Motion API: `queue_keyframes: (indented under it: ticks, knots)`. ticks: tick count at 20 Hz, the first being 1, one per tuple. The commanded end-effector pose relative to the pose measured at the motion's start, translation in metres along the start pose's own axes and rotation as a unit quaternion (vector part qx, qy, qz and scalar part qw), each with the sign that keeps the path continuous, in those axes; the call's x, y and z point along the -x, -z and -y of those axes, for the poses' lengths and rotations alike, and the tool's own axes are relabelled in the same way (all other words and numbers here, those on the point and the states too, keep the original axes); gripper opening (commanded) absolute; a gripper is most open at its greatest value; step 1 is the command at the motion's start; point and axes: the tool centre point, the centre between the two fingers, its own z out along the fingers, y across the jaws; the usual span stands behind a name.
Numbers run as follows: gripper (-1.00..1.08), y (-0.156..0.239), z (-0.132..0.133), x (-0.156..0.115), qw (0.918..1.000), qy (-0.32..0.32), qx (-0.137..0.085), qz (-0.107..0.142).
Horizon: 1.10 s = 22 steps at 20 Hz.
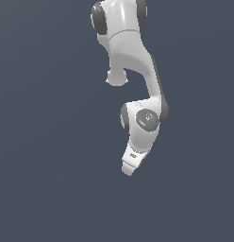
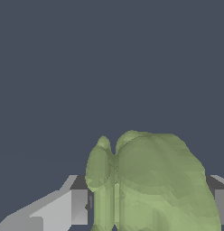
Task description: Pick up the object and move it to a goal position.
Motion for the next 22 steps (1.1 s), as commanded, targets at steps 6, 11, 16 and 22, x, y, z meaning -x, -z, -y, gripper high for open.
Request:
queue_keyframes:
  ticks: [6,11,16,22]
  knots:
    - [-1.0,0.024,0.017,-0.002,1.0,0.0,0.001,0.0]
    - [-1.0,0.054,0.039,-0.005,1.0,0.0,0.001,0.0]
    - [-1.0,0.096,0.068,-0.009,1.0,0.001,0.001,0.001]
    - [-1.0,0.152,0.108,-0.015,1.0,0.001,0.001,0.001]
